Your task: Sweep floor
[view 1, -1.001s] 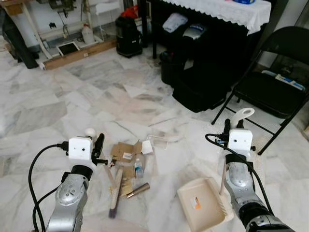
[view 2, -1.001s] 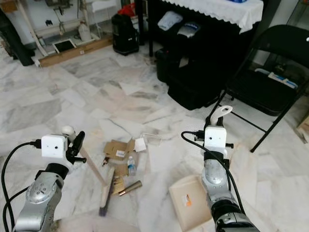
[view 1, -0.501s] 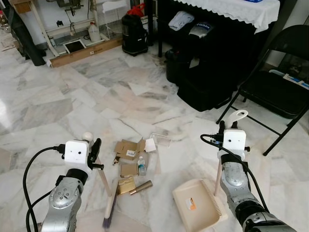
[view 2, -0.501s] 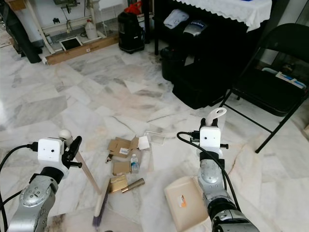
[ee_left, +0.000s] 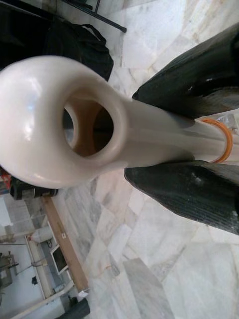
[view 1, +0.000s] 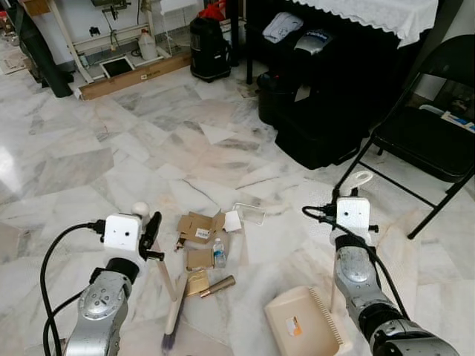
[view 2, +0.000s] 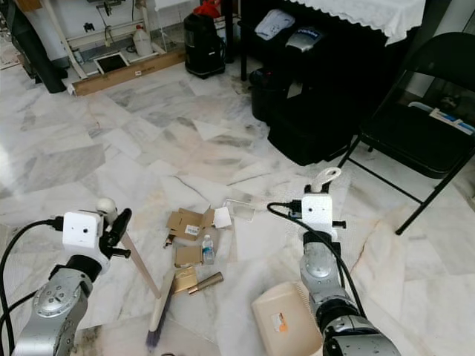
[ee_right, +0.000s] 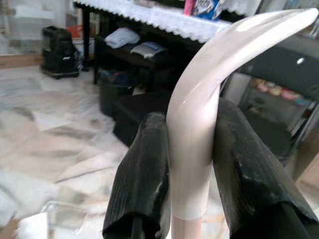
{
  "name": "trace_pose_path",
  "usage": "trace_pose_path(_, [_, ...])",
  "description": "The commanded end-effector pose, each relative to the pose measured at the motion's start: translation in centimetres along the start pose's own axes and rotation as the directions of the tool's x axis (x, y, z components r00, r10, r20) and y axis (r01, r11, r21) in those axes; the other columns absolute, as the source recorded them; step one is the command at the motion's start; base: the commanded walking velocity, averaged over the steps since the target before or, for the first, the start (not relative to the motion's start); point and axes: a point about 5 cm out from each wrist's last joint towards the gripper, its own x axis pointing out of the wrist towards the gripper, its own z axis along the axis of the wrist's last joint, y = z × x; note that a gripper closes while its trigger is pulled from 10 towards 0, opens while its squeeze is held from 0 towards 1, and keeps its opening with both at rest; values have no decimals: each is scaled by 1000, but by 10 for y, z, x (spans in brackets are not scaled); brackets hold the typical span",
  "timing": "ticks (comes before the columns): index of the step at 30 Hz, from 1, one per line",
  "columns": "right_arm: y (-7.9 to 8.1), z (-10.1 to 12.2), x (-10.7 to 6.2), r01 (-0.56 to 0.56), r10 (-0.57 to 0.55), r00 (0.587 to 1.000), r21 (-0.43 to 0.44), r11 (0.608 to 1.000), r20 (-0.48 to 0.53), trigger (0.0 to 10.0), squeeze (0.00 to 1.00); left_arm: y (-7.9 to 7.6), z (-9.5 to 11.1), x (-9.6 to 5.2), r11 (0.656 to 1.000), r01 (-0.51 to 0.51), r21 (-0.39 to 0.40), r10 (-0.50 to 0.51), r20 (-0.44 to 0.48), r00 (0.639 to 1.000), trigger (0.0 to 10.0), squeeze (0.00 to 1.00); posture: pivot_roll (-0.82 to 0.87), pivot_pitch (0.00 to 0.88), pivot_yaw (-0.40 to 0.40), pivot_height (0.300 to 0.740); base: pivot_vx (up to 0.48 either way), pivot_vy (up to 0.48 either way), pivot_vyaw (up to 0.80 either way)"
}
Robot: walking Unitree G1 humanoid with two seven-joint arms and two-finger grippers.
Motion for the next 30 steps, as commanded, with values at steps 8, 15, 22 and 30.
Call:
trace_pose_path(8, [11, 1, -8, 15, -12, 998, -46, 999, 55, 10000, 0, 2, 9, 0, 1000, 9, 23, -10, 33, 999, 10000, 0, 190, 108, 37, 740, 0, 0, 0])
trace_pose_path(15, [17, -10, -18, 30, -31, 999, -68, 997, -10, 10000, 0, 1, 10, 2, 999, 25, 32, -26, 37, 999, 10000, 0, 199, 108, 42, 740, 0, 0, 0])
trace_pose_path(22, [23, -12, -24, 13, -13, 1000, -69, 998, -1, 10000, 0, -4, 10, 3, 999, 43, 33, -44, 40, 998, 10000, 0, 198, 105, 42, 740, 0, 0, 0])
trace_pose_path(30, [23, -19, -31, 1, -3, 1000, -82, 997, -17, 10000, 0, -7, 9, 1, 997, 76, 28, -77, 25, 997, 10000, 0, 200, 106, 40, 740, 0, 0, 0])
